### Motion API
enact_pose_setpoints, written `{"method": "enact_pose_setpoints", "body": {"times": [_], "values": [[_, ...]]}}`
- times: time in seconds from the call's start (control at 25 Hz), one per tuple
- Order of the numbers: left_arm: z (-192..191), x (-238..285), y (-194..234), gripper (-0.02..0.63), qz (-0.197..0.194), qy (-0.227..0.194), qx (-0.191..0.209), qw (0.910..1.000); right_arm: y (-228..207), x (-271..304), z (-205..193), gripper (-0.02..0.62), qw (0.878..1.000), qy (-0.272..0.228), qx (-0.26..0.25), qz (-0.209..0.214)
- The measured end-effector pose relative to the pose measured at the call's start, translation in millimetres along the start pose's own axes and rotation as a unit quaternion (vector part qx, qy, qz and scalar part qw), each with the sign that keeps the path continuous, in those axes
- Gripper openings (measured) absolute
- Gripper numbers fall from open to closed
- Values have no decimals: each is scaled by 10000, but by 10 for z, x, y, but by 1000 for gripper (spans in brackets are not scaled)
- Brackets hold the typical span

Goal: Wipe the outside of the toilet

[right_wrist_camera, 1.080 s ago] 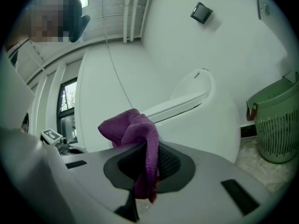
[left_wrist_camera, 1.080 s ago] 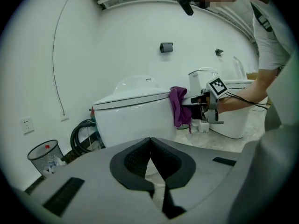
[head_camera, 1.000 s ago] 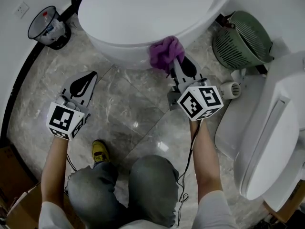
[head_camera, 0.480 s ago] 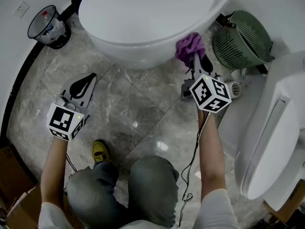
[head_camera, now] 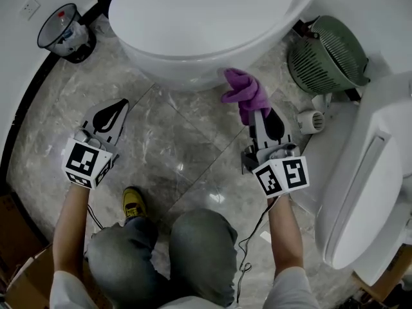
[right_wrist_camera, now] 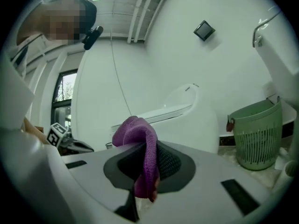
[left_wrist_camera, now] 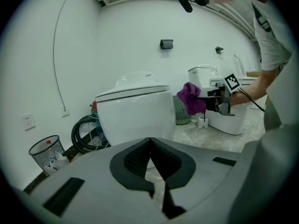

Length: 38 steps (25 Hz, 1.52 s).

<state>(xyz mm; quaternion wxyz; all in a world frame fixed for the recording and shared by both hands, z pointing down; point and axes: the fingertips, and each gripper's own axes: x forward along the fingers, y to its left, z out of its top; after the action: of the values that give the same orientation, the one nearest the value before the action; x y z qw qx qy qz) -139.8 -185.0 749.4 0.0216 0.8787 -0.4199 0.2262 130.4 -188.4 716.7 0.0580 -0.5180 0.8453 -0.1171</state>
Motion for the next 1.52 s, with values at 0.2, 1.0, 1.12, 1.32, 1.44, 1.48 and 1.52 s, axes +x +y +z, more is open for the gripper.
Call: {"method": "enact_pose_setpoints", "body": {"times": [0.2,1.0,1.12,1.32,1.44,1.48,1.52], "values": [[-49,-4,-6,12,15,42,-17,10000,641,188,-477,57,9954,347,328,834],[-378,-61,32,12,7,226,76,9997,870,1061,-1066,57,9914,518,871,826],[-387,-26,-1,12,-55,255,64,9996,775,1023,-1041,58,9926,513,795,763],[-410,46,-59,12,-161,254,80,9995,504,922,-998,60,9942,443,826,521],[-439,91,-79,12,-208,332,27,9992,327,877,-986,60,9955,406,778,358],[-451,104,-82,12,-223,352,11,9991,287,869,-985,60,9961,409,710,325],[-454,119,-82,12,-233,338,14,9992,255,864,-983,60,9968,421,609,301]]}}
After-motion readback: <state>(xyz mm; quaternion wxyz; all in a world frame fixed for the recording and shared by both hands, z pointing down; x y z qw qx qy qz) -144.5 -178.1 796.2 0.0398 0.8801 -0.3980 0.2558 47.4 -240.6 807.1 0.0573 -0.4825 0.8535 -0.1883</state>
